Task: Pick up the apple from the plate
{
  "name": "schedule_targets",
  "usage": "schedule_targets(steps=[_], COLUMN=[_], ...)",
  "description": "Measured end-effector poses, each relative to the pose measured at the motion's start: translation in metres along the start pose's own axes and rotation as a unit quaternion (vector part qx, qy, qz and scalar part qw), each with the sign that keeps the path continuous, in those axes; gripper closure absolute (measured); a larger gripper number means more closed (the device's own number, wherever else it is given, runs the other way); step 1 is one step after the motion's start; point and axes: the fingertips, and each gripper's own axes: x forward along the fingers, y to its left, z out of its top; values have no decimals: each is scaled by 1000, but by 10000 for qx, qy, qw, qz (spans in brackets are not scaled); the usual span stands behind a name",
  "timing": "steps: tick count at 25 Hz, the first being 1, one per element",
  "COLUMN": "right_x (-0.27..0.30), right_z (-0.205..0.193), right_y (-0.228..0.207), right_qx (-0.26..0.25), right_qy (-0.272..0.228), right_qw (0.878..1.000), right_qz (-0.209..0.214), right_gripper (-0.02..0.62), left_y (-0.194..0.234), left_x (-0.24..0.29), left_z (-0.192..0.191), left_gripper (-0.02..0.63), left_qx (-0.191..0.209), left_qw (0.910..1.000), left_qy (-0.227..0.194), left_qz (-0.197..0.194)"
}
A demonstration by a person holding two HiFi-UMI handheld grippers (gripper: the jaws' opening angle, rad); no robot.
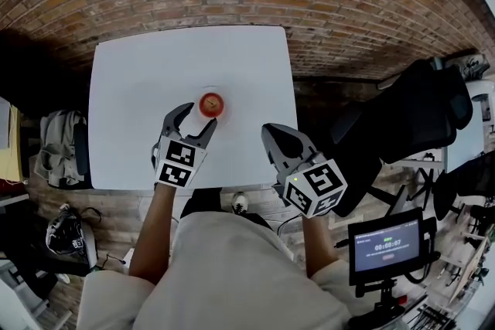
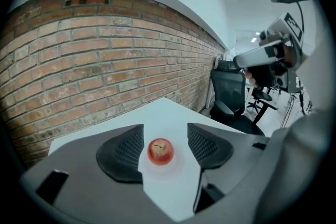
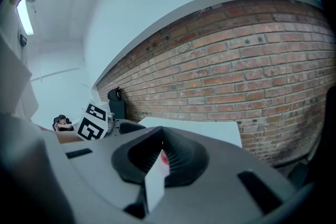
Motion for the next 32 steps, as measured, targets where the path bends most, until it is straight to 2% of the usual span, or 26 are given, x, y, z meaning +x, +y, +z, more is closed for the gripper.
schedule_targets(steps=[14, 25, 32], right_x=[12, 25, 32], right_z=[-15, -34, -44], right_y=[-14, -19, -20], right_qx=[241, 379, 451], right_qy=[245, 514, 660], right_qw=[9991, 9975, 9963], right_qz=[-252, -300, -318], right_gripper=[592, 592, 592], left_y=[7, 12, 12], left_x=[39, 65, 82], left_z=[-26, -48, -65], left_gripper=[342, 298, 296], left_qx=[1, -4, -48], left_qw=[9985, 9956, 9923], left_qy=[425, 755, 965], left_qz=[-346, -551, -772])
